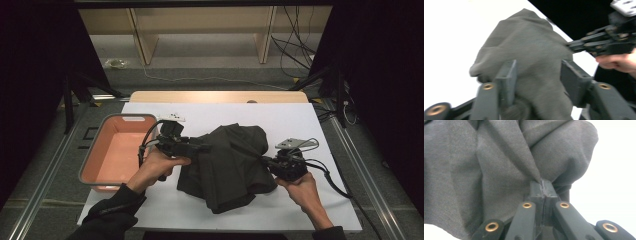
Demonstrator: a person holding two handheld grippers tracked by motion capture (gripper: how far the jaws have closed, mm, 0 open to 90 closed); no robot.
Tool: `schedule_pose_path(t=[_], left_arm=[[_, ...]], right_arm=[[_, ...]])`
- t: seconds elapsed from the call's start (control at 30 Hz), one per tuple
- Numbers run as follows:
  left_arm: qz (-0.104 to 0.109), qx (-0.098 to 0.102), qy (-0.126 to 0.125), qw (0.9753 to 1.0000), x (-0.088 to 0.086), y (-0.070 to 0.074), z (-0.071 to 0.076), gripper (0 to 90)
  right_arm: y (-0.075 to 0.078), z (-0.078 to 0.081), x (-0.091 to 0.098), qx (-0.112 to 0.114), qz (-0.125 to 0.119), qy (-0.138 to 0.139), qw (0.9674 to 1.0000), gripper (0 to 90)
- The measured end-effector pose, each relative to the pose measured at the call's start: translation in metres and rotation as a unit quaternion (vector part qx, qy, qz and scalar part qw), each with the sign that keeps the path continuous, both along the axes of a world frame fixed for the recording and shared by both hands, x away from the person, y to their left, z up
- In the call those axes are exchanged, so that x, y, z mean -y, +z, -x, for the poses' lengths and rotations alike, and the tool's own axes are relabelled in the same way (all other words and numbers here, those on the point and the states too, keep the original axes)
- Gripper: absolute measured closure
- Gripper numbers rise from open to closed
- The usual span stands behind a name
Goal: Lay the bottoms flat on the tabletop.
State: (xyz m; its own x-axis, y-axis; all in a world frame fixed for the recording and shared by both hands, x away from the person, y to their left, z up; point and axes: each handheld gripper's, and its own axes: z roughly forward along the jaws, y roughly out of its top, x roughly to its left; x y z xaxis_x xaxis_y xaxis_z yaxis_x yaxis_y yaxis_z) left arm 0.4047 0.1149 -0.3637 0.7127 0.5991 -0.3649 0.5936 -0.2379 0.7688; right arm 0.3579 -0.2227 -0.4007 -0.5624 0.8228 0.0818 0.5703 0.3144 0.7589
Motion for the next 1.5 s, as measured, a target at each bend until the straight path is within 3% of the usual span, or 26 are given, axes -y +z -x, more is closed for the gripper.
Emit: schedule_pose_path(t=[0.07, 0.13, 0.4, 0.43, 0.5, 0.57, 0.67, 0.77, 0.9, 1.03, 1.13, 1.23, 1.37, 1.5], left_arm=[[-0.017, 0.001, 0.008, 0.9998, -0.003, -0.001, -0.001, 39.9], [-0.021, -0.018, 0.013, 0.9996, -0.006, -0.005, -0.004, 36.4], [-0.021, -0.065, -0.032, 0.9971, 0.004, -0.024, 0.001, 33.6], [-0.025, -0.063, -0.039, 0.9969, 0.007, -0.028, 0.001, 37.1], [-0.034, -0.053, -0.05, 0.9968, 0.012, -0.034, 0.002, 54.2], [-0.039, -0.048, -0.044, 0.9971, 0.013, -0.037, 0.002, 71.0], [-0.03, -0.044, -0.028, 0.9982, 0.008, -0.035, -0.003, 80.7], [-0.026, -0.039, -0.016, 0.9988, 0.001, -0.032, -0.006, 82.3], [-0.022, -0.039, -0.008, 0.999, -0.004, -0.033, -0.009, 82.6], [-0.027, -0.042, -0.003, 0.9987, -0.004, -0.038, -0.011, 82.4], [-0.028, -0.052, -0.004, 0.9982, -0.003, -0.044, -0.012, 81.9], [-0.027, -0.053, -0.007, 0.9982, 0.001, -0.045, -0.01, 81.5], [-0.03, -0.048, -0.017, 0.9983, 0.004, -0.044, -0.007, 81.4], [-0.031, -0.048, -0.019, 0.9982, 0.005, -0.043, -0.006, 81.3]], right_arm=[[0.001, 0.0, 0.004, 0.004, 0.004, -0.008, 1.0, 90.0], [0.001, -0.001, 0.009, 0.006, 0.009, -0.017, 0.9998, 90.0], [-0.002, -0.003, 0.028, -0.001, 0.011, -0.047, 0.9988, 90.0], [-0.003, -0.004, 0.028, 0.001, 0.014, -0.046, 0.9988, 90.0], [-0.003, -0.003, 0.029, 0.0, 0.017, -0.048, 0.9987, 90.0], [-0.003, -0.004, 0.03, 0.001, 0.02, -0.051, 0.9985, 90.0], [-0.003, -0.006, 0.037, 0.001, 0.024, -0.063, 0.9977, 90.0], [-0.004, -0.009, 0.05, 0.003, 0.026, -0.085, 0.996, 90.0], [-0.008, -0.012, 0.077, -0.003, 0.025, -0.133, 0.9908, 90.0], [-0.016, -0.015, 0.1, -0.015, 0.04, -0.169, 0.9847, 90.0], [-0.028, -0.017, 0.106, -0.04, 0.052, -0.176, 0.9822, 90.0], [-0.031, -0.018, 0.101, -0.051, 0.052, -0.164, 0.9837, 89.1], [-0.025, -0.017, 0.09, -0.048, 0.044, -0.152, 0.9863, 73.7], [-0.013, -0.014, 0.085, -0.034, 0.008, -0.139, 0.9897, 54.9]])
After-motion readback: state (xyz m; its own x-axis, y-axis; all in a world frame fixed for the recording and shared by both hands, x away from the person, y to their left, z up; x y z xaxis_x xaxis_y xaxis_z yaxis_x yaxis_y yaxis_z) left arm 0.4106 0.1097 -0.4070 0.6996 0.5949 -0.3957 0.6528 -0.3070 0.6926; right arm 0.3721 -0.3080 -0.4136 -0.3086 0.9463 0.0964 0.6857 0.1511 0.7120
